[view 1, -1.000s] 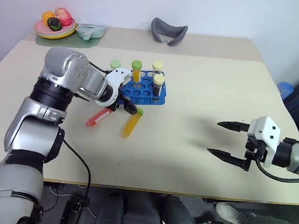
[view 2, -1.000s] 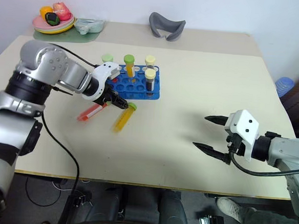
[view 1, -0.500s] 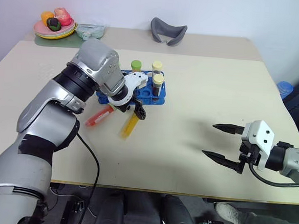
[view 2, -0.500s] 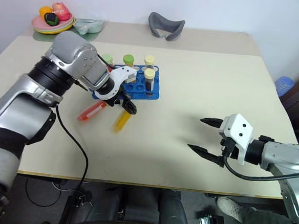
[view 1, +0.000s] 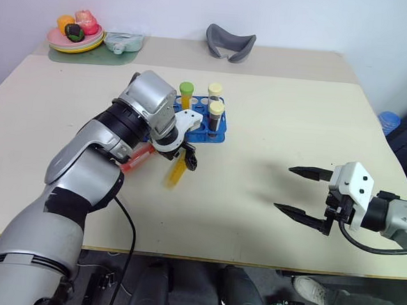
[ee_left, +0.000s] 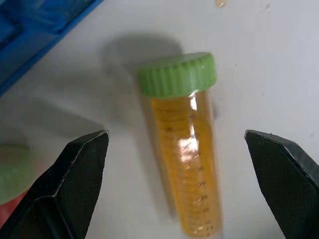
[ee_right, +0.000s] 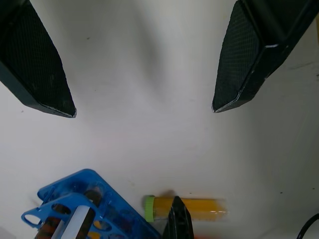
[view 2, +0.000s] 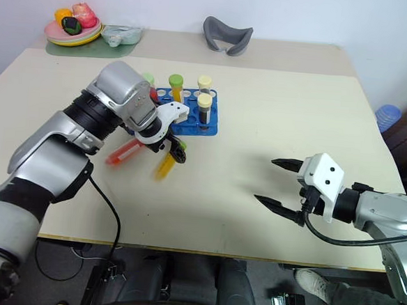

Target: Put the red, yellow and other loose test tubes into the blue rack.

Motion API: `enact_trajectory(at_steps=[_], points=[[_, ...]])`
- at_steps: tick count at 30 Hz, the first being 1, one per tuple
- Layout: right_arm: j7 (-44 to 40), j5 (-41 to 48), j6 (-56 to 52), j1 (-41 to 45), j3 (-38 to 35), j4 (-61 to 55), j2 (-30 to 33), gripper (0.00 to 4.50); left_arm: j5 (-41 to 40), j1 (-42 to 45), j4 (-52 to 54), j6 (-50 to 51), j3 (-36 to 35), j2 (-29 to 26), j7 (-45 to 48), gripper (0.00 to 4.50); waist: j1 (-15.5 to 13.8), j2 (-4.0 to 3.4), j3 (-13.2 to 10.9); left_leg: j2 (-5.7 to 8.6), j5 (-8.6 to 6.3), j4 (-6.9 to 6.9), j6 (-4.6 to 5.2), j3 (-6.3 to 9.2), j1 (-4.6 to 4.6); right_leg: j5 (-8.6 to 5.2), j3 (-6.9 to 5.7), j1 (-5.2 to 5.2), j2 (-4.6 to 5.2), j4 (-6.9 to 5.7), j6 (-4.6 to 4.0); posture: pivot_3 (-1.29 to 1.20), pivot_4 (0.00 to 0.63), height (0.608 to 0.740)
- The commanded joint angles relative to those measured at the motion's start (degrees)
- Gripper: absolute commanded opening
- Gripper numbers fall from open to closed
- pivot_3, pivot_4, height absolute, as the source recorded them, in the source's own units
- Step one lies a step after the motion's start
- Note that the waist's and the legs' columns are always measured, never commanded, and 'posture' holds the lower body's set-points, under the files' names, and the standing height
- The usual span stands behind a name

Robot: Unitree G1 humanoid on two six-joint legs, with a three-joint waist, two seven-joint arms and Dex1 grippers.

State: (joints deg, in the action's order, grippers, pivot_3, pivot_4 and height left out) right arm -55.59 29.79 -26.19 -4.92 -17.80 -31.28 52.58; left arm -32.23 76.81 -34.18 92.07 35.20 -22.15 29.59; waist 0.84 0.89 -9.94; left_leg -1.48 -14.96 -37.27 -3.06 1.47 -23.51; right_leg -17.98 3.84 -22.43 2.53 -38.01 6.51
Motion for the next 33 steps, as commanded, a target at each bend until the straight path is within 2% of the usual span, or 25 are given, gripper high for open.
enact_trajectory(at_steps=[1,3,8,9,26,29,33], points=[[-0.03,1.11,-0.38,0.82,-1.75,-1.34,0.79,4.50,2.67,0.09,-0.15,0.17,-1.81,0.42,0.76,4.08,0.07,0.00,0.00,0.00,0.00,0.00,0.00,0.00,0.00,0.00,0.00,0.00,0.00,0.00,0.00,0.00,0.150,0.740],[0.06,1.43,-0.57,0.77,-2.00,-1.52,0.71,4.50,3.59,-0.26,-0.33,0.01,-2.13,0.80,1.03,3.67,0.06,0.00,0.00,0.00,0.00,0.00,0.00,0.01,0.00,0.00,0.00,0.00,0.00,0.00,0.00,0.00,0.150,0.740],[0.28,2.07,-0.74,0.86,-2.35,-1.53,0.23,4.50,5.59,-0.37,-1.08,-0.30,-3.14,1.84,1.60,1.20,-0.04,0.00,0.00,0.00,0.00,-0.01,0.00,0.00,0.00,0.00,0.00,0.01,0.01,0.00,0.00,0.00,0.150,0.740],[0.31,2.11,-0.72,0.89,-2.36,-1.54,0.22,4.50,6.00,-0.47,-1.12,-0.40,-3.55,2.01,1.60,0.82,-0.03,0.00,0.00,0.00,0.00,-0.01,0.00,0.00,0.00,0.00,0.00,0.01,0.01,-0.01,0.00,0.00,0.150,0.740],[-0.29,1.77,-0.54,3.85,-0.61,0.07,0.64,4.50,9.35,-2.75,0.60,0.43,-8.76,3.30,0.11,0.73,-0.01,-0.01,0.01,0.00,0.00,-0.05,0.00,0.00,0.00,0.00,0.00,0.00,0.01,-0.06,0.00,0.00,0.150,0.740],[-0.41,1.93,-0.78,4.66,-0.65,0.36,0.72,4.50,9.53,-4.34,6.77,-1.37,-9.17,1.43,0.13,0.73,0.00,-0.01,0.01,0.00,0.00,-0.06,0.00,0.00,0.00,0.00,0.00,0.01,0.02,-0.06,0.00,0.00,0.150,0.740],[0.55,2.73,-1.01,5.69,-0.92,0.52,-0.36,4.50,10.50,-8.86,19.10,-9.13,-10.83,-2.78,0.72,0.73,0.11,-0.02,0.01,-0.02,0.01,-0.06,-0.01,0.01,0.00,0.00,0.00,-0.02,0.03,-0.11,0.00,0.00,0.150,0.740]])
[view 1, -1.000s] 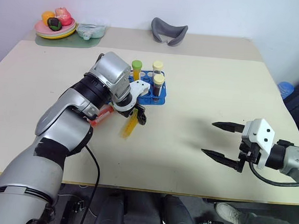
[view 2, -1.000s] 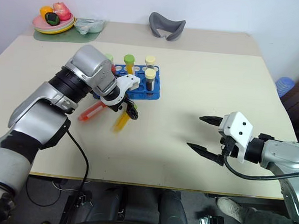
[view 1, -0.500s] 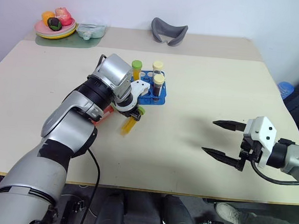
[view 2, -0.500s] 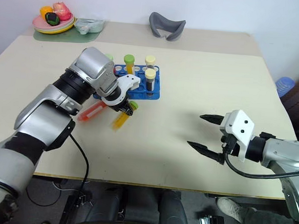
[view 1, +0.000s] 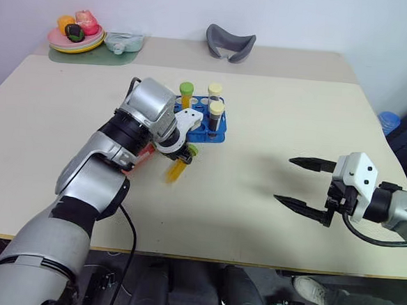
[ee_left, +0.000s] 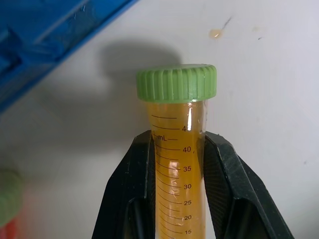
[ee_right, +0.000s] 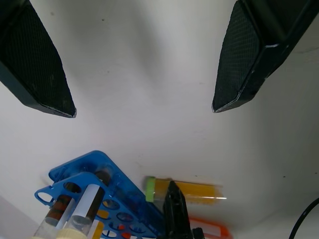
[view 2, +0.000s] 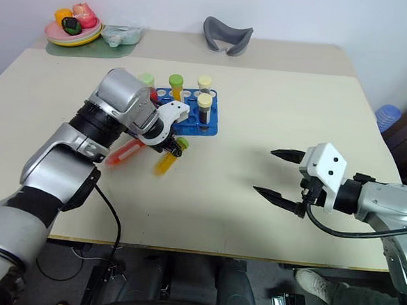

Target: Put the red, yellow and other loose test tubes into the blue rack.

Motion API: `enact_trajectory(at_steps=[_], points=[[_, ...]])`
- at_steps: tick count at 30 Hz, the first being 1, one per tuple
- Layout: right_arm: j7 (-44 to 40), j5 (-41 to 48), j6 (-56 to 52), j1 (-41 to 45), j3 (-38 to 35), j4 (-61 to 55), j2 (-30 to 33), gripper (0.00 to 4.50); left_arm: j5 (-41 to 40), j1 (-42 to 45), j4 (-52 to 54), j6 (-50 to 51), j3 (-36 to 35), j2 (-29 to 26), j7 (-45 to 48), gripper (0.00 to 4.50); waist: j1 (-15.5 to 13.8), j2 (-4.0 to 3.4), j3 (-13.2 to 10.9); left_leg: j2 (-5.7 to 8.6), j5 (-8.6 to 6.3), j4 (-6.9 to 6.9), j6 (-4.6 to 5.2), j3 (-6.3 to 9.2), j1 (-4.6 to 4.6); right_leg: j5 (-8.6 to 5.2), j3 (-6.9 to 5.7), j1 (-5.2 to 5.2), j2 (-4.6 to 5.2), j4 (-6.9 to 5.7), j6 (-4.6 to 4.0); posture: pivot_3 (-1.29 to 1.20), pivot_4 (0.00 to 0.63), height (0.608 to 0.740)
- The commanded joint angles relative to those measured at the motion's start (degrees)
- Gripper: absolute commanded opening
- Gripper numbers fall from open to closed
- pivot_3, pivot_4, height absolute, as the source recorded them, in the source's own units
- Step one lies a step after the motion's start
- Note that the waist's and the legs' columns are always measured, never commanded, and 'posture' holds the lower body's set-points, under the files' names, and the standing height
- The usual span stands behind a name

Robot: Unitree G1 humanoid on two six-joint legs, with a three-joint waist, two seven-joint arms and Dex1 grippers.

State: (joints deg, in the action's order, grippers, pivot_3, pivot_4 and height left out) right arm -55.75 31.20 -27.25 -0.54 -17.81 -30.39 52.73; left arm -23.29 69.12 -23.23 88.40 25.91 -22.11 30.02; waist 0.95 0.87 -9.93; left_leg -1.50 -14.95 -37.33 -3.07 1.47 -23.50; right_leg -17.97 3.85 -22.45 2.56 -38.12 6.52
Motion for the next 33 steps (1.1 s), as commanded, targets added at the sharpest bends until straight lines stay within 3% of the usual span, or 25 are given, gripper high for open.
enact_trajectory(at_steps=[1,5,13,15,18,23,33], points=[[1.09,1.54,-0.01,1.56,-0.91,-0.24,-0.92,4.50,1.92,-2.35,10.82,-6.15,-1.51,-3.81,0.01,0.73,0.04,-0.01,0.00,-0.01,0.01,-0.01,-0.01,0.00,0.00,0.00,0.00,0.02,0.00,-0.01,0.00,0.00,0.150,0.740],[3.38,2.49,-0.37,3.54,0.25,0.56,-3.47,4.50,-0.61,-7.98,23.27,-4.95,-5.84,-7.25,0.71,0.73,-0.04,-0.01,0.01,-0.01,0.00,-0.02,-0.01,0.00,0.01,0.00,0.01,0.03,0.02,0.00,0.00,0.00,0.150,0.740],[2.47,2.70,-0.49,6.76,2.39,3.79,-4.26,4.50,-2.45,-16.07,38.85,-4.50,-16.88,-8.07,-1.87,0.73,-0.15,-0.02,0.01,0.00,-0.01,-0.07,0.01,0.04,0.00,0.00,0.02,0.04,0.04,-0.01,0.00,0.00,0.150,0.740],[1.72,2.52,-0.49,8.59,3.26,5.45,-3.94,4.50,0.32,-20.08,42.80,-12.71,-19.81,-6.98,-5.19,0.73,-0.13,-0.03,0.02,-0.01,-0.01,-0.06,0.01,0.05,0.01,0.00,0.00,0.06,0.03,-0.02,0.00,0.00,0.150,0.740],[0.90,2.08,-0.45,11.12,4.28,7.75,-3.66,4.50,6.44,-25.39,46.69,-25.54,-17.65,-7.38,-9.12,0.73,-0.04,-0.03,0.02,-0.05,-0.01,-0.07,0.01,0.05,0.04,0.00,0.04,0.03,0.02,-0.05,0.00,0.00,0.150,0.740],[0.30,1.70,-0.40,11.91,4.59,8.96,-3.52,4.50,16.67,-32.46,46.13,-46.76,-16.84,-3.28,-18.08,0.73,-0.48,-0.03,0.03,-0.02,-0.02,-0.07,0.03,0.00,0.03,0.01,0.05,0.08,0.06,0.02,0.00,0.00,0.150,0.740],[0.52,1.14,-0.83,11.85,3.79,9.30,-2.40,4.50,20.50,-35.67,27.96,-75.39,-18.57,9.63,-23.03,0.73,-0.40,-0.02,0.03,0.00,-0.04,-0.12,0.07,-0.07,0.01,0.01,0.04,0.07,0.06,0.00,0.01,0.00,0.150,0.740]])
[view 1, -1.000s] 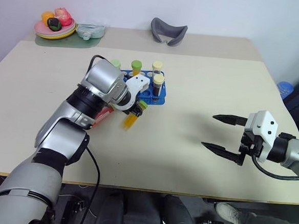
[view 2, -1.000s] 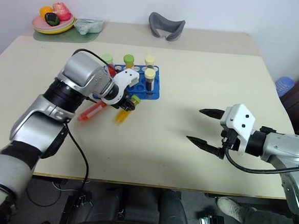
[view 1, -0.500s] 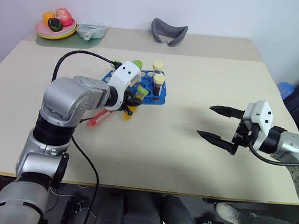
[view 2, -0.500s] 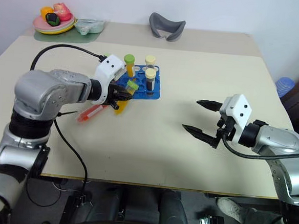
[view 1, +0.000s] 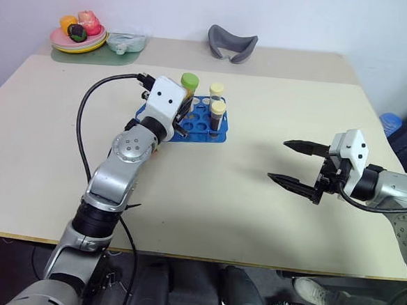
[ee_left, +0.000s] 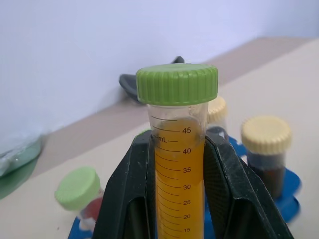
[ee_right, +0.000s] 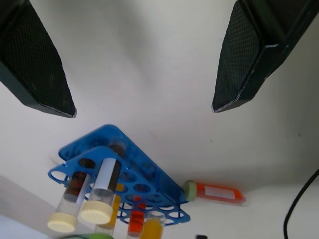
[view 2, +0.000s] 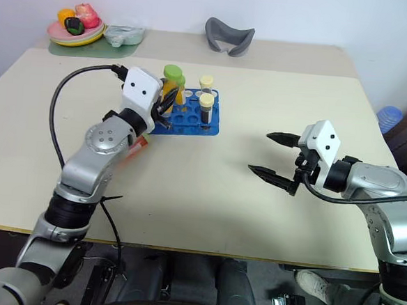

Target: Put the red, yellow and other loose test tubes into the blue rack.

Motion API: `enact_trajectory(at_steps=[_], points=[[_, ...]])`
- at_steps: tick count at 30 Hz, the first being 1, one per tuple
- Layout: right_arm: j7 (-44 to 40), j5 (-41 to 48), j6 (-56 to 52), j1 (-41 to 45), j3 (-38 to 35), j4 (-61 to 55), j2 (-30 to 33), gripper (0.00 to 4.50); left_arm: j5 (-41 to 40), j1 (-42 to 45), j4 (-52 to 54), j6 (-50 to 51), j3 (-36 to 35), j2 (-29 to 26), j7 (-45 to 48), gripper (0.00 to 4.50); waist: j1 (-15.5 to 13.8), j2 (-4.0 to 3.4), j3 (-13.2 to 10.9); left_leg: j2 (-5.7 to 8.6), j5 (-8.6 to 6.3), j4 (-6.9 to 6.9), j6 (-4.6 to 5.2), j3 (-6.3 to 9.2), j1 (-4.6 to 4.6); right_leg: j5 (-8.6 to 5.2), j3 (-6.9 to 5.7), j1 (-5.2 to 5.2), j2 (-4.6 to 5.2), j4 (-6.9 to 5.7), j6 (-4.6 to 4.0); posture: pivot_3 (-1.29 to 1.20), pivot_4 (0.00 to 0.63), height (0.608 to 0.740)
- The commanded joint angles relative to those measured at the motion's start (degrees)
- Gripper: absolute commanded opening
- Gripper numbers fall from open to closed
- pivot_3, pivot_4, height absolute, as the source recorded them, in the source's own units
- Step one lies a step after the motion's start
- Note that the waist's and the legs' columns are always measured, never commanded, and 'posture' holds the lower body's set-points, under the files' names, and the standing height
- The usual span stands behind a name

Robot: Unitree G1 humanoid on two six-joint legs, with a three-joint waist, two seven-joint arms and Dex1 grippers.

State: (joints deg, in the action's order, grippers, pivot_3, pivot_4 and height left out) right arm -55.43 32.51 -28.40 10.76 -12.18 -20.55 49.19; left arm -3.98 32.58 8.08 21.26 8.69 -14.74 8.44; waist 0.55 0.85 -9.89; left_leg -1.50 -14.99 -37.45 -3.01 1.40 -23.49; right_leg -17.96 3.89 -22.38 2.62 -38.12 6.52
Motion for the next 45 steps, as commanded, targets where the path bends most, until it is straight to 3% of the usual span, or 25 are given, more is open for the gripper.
enact_trajectory(at_steps=[1,11,28,35,38,41,45], points=[[0.24,-0.27,0.40,0.54,-1.91,-0.55,1.21,4.50,1.60,1.09,-4.78,-9.89,-1.45,2.99,-1.56,0.73,0.04,0.00,0.00,0.00,0.00,0.00,0.00,0.00,0.00,0.00,0.00,0.00,0.00,0.00,0.00,0.00,0.150,0.740],[1.51,0.05,0.60,-0.12,-2.80,-1.10,1.09,4.50,5.18,-0.16,-15.02,-21.30,-1.36,5.87,-2.05,0.73,0.00,0.00,0.00,0.00,0.00,0.01,0.00,0.00,0.01,0.00,0.00,0.00,-0.01,-0.01,0.01,0.00,0.150,0.740],[1.84,-0.03,1.17,-0.50,-2.82,-0.86,1.03,4.50,2.81,-2.14,-21.49,-22.15,-3.07,8.92,1.43,0.73,0.02,-0.02,0.02,0.00,0.00,0.01,0.00,0.00,0.02,0.00,-0.01,0.01,-0.02,-0.01,0.01,0.00,0.150,0.740],[1.92,-0.05,1.52,-0.46,-2.51,-0.79,0.59,4.50,5.53,-1.91,-19.84,-21.11,-3.33,9.03,-0.68,4.20,0.06,-0.02,0.02,0.00,0.00,0.01,0.00,0.01,0.02,0.00,-0.01,0.01,-0.02,-0.01,0.01,0.00,0.150,0.740],[1.99,0.10,1.64,0.02,-1.75,-0.63,0.05,4.50,4.20,-2.35,-14.76,-19.20,-3.53,7.99,1.81,4.20,0.12,-0.02,0.02,0.00,0.00,0.01,0.00,0.01,0.02,0.00,-0.01,0.00,-0.03,-0.02,0.01,0.00,0.150,0.740],[0.84,-0.04,2.44,0.41,-0.29,0.00,-0.55,4.50,1.94,-2.72,-4.89,-1.33,-5.59,6.07,2.30,4.20,0.18,-0.02,0.02,-0.01,0.00,0.01,0.00,0.01,0.02,0.00,-0.01,0.00,-0.03,-0.03,0.01,0.00,0.150,0.740],[-2.45,-0.48,5.43,0.97,1.19,2.50,-1.42,4.50,-1.03,-5.60,9.80,15.35,-8.06,-1.30,6.98,4.20,0.64,-0.06,0.04,-0.04,0.00,0.05,0.00,0.03,0.05,0.00,0.00,-0.01,-0.08,-0.05,0.01,0.00,0.150,0.740]])
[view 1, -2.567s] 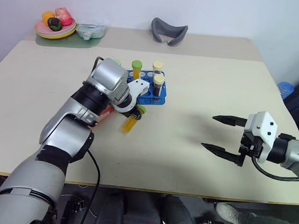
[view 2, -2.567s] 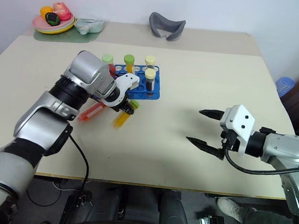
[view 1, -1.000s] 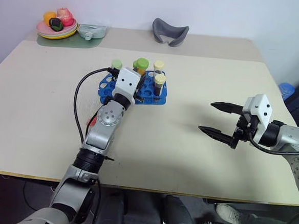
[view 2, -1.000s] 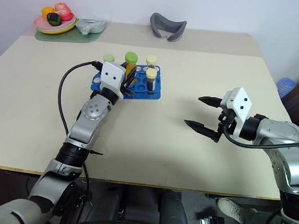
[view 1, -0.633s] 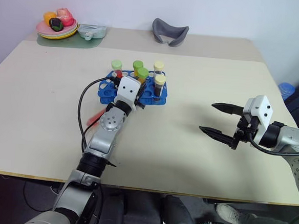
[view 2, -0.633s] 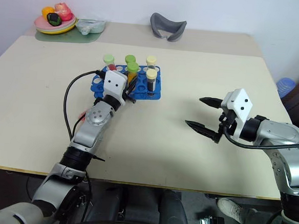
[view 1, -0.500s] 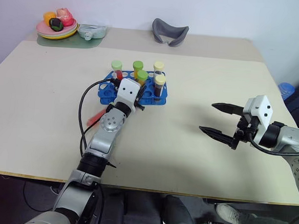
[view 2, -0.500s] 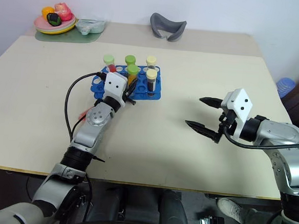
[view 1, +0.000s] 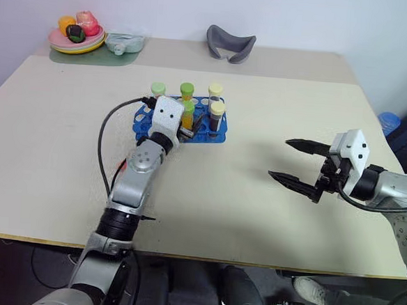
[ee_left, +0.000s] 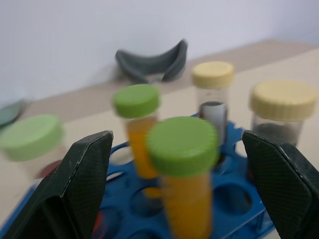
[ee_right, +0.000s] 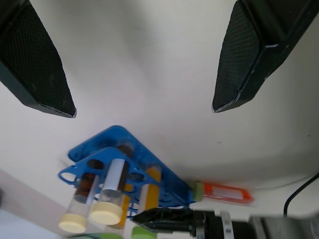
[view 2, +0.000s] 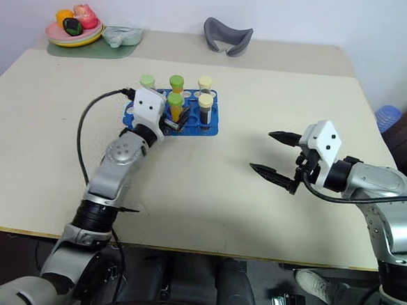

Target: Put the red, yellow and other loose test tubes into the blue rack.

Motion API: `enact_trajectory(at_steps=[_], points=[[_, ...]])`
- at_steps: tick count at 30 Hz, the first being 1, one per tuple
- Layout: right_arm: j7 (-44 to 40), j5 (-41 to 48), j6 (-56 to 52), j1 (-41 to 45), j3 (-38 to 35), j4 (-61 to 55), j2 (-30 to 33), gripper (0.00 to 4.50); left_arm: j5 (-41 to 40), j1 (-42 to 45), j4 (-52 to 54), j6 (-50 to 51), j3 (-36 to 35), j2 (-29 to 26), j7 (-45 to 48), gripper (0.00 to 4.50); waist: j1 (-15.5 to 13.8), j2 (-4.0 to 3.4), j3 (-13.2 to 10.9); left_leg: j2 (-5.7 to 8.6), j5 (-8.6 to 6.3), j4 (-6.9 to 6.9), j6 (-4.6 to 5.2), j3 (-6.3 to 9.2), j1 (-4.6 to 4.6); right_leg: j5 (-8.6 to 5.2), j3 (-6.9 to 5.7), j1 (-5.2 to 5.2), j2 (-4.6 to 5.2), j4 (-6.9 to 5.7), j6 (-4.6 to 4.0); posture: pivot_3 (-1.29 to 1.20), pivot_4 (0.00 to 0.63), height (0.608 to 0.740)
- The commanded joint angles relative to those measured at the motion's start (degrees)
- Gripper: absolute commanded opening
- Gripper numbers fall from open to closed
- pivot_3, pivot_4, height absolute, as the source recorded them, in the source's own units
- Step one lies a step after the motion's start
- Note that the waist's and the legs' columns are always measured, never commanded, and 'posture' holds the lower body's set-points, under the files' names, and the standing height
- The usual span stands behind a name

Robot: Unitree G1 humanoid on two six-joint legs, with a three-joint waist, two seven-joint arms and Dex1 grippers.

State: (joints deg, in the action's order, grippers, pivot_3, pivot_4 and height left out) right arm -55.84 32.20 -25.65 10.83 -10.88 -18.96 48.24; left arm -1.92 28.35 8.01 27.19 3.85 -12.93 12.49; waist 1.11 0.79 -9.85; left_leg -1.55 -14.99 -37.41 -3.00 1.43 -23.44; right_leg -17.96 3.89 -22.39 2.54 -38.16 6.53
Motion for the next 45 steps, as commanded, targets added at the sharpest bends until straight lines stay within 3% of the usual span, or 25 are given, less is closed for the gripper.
enact_trajectory(at_steps=[1,6,9,15,17,28,40,43,45], points=[[-3.09,-0.33,3.76,1.30,0.45,1.96,-0.75,4.50,-4.17,-1.06,12.58,13.63,-4.73,-5.53,4.10,4.20,0.02,0.00,0.00,-0.01,0.00,0.02,0.00,0.01,0.01,0.00,0.00,0.00,0.00,-0.01,0.00,0.00,0.150,0.740],[-4.89,-2.22,7.20,4.30,3.79,6.58,-3.41,4.50,-10.89,6.98,17.33,41.49,-8.15,-19.82,11.75,4.20,-0.13,0.04,-0.03,-0.01,0.00,-0.04,0.00,0.07,0.03,0.00,-0.04,0.06,0.00,-0.01,0.00,0.00,0.150,0.740],[-5.24,-3.02,8.18,5.21,4.87,7.74,-4.52,4.50,-15.91,12.37,15.92,54.29,-6.89,-24.91,15.86,4.20,-0.32,0.05,-0.03,0.01,0.00,-0.02,0.00,0.10,0.00,-0.01,-0.09,0.06,0.03,0.04,0.00,0.00,0.150,0.740],[-4.33,-3.71,7.82,6.33,5.89,7.15,-5.63,4.50,-28.45,21.86,5.95,65.29,4.10,-38.22,29.62,4.20,0.03,0.07,-0.05,0.01,0.01,0.01,-0.01,0.11,-0.02,-0.01,-0.10,-0.01,0.00,0.00,0.00,0.00,0.150,0.740],[-3.45,-3.67,7.05,6.55,5.86,6.18,-5.85,4.50,-29.04,24.69,1.53,65.31,8.79,-39.82,31.05,4.20,0.14,0.03,-0.05,-0.01,0.01,0.02,-0.01,0.10,0.01,-0.01,-0.08,-0.02,-0.02,-0.01,-0.01,0.00,0.150,0.740],[0.33,-1.65,2.92,3.51,3.71,-0.96,-5.85,4.50,-19.53,37.42,-21.70,53.96,30.05,-36.59,35.83,4.20,-0.27,0.05,-0.06,0.03,0.00,0.00,-0.01,0.03,-0.07,-0.02,-0.08,-0.04,-0.01,0.03,-0.01,0.00,0.150,0.740],[2.30,-0.61,1.72,0.82,2.18,-4.38,-5.23,4.50,-6.74,43.18,-42.28,38.55,38.91,-26.66,45.29,4.20,-0.24,0.06,-0.07,0.03,0.00,0.00,0.00,0.00,-0.09,-0.02,-0.07,-0.07,-0.01,0.03,-0.01,0.00,0.150,0.740],[2.72,-0.36,1.30,0.21,1.51,-5.11,-5.09,4.50,-3.52,43.80,-44.62,35.98,40.38,-25.29,48.01,3.37,-0.25,0.06,-0.07,0.03,0.00,-0.01,0.00,0.01,-0.10,-0.02,-0.07,-0.08,-0.01,0.03,-0.01,0.00,0.150,0.740],[2.83,-0.30,1.17,-0.09,1.16,-5.26,-5.01,4.50,-1.86,43.89,-45.80,34.91,40.30,-24.64,49.15,2.43,-0.25,0.06,-0.07,0.03,0.00,-0.01,0.00,0.01,-0.10,-0.02,-0.07,-0.08,-0.01,0.03,-0.01,0.00,0.150,0.740]])
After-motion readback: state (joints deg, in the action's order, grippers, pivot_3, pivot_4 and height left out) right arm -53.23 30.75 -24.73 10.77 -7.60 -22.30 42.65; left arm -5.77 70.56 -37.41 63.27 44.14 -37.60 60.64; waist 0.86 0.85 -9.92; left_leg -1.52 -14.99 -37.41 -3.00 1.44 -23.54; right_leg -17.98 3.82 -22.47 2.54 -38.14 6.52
